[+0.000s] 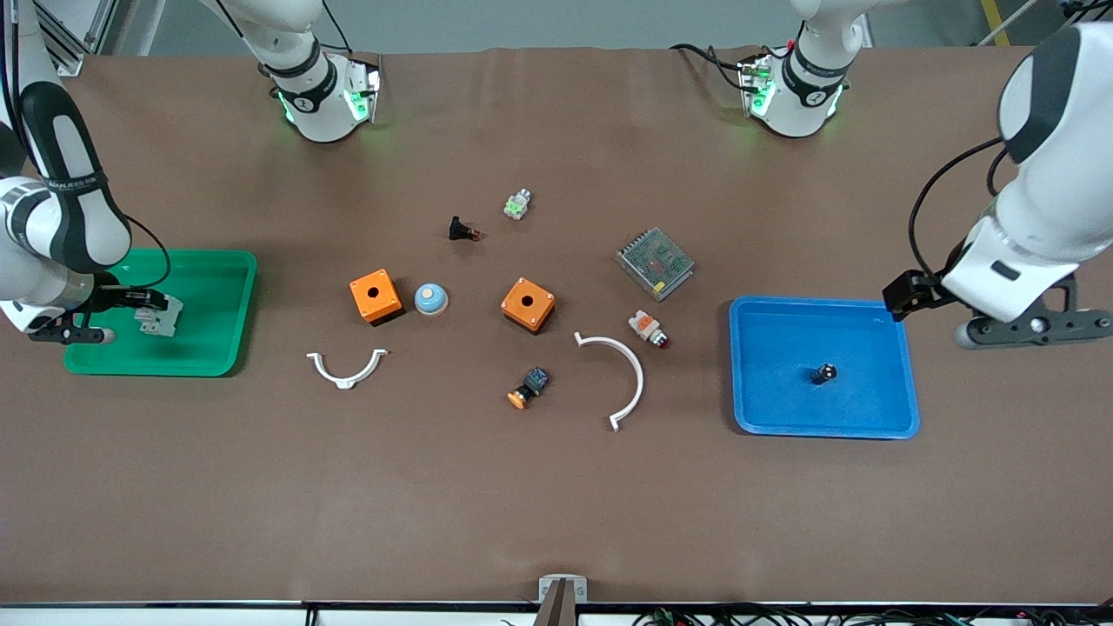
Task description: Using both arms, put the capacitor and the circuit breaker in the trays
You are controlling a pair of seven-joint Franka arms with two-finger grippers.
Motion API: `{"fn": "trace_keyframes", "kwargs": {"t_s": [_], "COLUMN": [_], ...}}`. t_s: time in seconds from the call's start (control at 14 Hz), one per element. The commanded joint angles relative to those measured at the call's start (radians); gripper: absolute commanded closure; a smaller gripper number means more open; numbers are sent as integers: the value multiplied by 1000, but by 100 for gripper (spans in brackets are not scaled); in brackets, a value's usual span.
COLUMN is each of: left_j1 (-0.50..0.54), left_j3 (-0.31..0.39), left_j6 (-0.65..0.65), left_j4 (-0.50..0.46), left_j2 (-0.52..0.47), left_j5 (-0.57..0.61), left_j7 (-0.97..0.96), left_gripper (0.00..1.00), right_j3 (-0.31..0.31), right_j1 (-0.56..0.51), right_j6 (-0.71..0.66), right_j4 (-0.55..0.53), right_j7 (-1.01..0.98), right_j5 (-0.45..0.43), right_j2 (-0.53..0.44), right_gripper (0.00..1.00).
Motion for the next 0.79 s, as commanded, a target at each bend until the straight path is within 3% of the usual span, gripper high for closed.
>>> {"fn": "trace_keyframes", "kwargs": {"t_s": [0.0,0.21,0.43,0.71], "left_j1": [6,13,9,-153], "left_j3": [-6,-1,20,228], "left_j6": [-54,-85,-119,-155], "left_j4": [10,10,8,-21], "left_j2": [-52,-94,-135,-187], "left_j5": [-32,-65,-104,-161], "left_j7": [29,46,73,161], "left_gripper": [0,0,0,0], "right_j3": [17,23,26,26], "right_j1": [-16,26,139,276], "right_j6": [-34,-186,-370,-413], "right_j4": [0,76,156,159], "right_j7": [1,24,164,264], "right_j5": [-24,-20,-12,51], "right_j2": [-39,-137,-239,-342], "right_gripper": [0,0,0,0]}}
